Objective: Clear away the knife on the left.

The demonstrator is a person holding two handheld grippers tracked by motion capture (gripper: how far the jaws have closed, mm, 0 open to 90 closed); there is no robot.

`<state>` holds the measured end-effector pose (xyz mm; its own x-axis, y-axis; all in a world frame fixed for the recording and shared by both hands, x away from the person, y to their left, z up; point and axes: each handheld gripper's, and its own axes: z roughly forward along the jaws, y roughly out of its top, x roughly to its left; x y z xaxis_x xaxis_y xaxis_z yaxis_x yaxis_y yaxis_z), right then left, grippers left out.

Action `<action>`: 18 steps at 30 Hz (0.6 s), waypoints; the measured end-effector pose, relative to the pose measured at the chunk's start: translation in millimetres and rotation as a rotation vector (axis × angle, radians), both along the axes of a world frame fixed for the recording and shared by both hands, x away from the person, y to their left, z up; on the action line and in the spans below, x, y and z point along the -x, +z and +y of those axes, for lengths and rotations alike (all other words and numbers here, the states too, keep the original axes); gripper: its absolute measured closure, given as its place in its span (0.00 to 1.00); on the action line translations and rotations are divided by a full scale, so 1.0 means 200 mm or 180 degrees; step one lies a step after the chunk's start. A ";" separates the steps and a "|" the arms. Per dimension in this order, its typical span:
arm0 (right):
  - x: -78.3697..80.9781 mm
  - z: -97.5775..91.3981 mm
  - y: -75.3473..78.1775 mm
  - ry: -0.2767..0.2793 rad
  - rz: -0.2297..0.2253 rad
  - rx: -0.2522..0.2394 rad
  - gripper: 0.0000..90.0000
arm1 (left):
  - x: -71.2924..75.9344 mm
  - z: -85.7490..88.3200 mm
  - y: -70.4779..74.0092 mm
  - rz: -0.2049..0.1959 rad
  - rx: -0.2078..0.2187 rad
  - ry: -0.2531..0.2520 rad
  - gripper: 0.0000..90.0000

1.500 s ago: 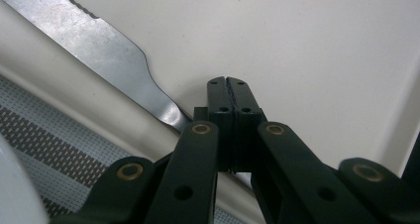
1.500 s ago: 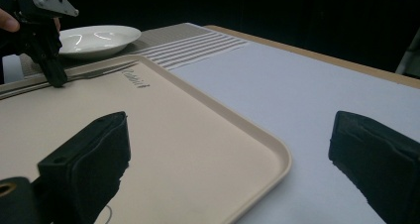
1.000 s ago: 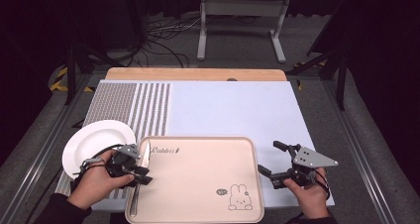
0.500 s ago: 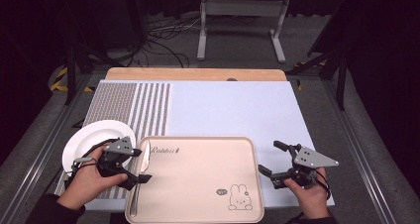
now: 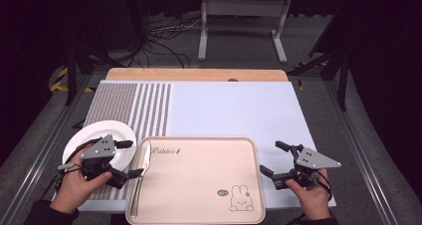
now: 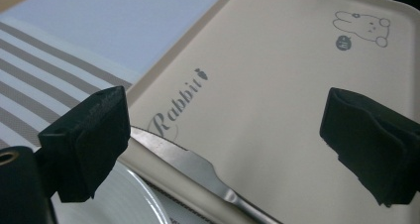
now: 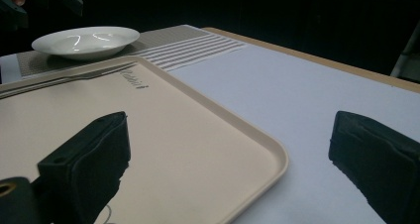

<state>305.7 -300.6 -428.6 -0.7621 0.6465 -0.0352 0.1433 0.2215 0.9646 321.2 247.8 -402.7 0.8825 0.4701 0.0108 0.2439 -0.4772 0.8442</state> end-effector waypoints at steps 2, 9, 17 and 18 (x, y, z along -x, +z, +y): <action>0.00 0.00 0.00 -0.0006 0.0006 -0.0001 0.04 | 0.01 0.02 -0.01 -0.0058 0.0086 0.0006 0.07; -0.01 -0.01 -0.02 0.0016 -0.0009 -0.0023 0.03 | 0.05 0.10 -0.05 -0.0284 0.0380 0.0061 0.07; -0.01 -0.02 -0.03 0.0003 -0.0029 -0.0057 0.03 | 0.10 0.18 -0.13 -0.0428 0.0555 0.0081 0.06; -0.01 -0.02 -0.03 0.0006 -0.0023 -0.0068 0.03 | 0.10 0.19 -0.15 -0.0426 0.0583 0.0094 0.06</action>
